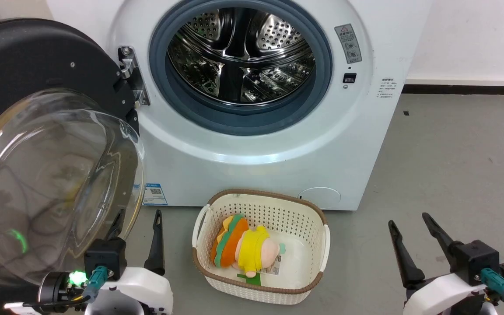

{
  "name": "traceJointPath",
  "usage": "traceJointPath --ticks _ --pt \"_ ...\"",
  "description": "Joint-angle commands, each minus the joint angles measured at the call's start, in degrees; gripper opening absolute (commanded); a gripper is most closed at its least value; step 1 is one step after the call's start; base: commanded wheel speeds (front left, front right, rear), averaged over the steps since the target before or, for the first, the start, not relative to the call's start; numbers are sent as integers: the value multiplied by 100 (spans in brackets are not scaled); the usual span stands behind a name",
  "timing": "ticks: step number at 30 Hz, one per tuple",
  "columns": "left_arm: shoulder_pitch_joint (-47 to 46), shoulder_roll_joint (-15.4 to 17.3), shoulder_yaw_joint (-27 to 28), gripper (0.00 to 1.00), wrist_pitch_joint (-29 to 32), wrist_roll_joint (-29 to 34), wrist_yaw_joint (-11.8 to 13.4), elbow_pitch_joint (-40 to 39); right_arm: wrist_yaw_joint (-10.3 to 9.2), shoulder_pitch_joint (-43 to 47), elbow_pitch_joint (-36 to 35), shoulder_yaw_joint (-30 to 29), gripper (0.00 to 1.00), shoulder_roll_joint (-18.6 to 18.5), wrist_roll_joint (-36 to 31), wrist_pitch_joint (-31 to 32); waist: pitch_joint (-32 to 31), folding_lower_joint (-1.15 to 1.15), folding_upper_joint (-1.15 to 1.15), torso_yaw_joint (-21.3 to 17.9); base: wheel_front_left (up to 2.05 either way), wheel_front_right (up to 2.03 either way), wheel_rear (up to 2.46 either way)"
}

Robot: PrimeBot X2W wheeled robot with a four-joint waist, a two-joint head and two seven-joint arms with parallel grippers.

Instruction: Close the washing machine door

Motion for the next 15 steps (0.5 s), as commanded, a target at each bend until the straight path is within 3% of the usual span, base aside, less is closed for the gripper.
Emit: traceJointPath --ticks 1,3,15 --pt "-20 0 -24 83 -70 -20 60 12 0 -7 -26 -45 100 2 59 -68 3 0 0 2 0 0 0" --pt "-26 0 -37 2 -94 -19 90 10 0 -10 -34 -63 100 3 77 -92 6 0 0 4 0 0 0" --pt "-194 49 -102 0 -238 -11 196 -159 1 -33 -87 -204 100 6 181 -235 38 0 0 111 0 0 0"
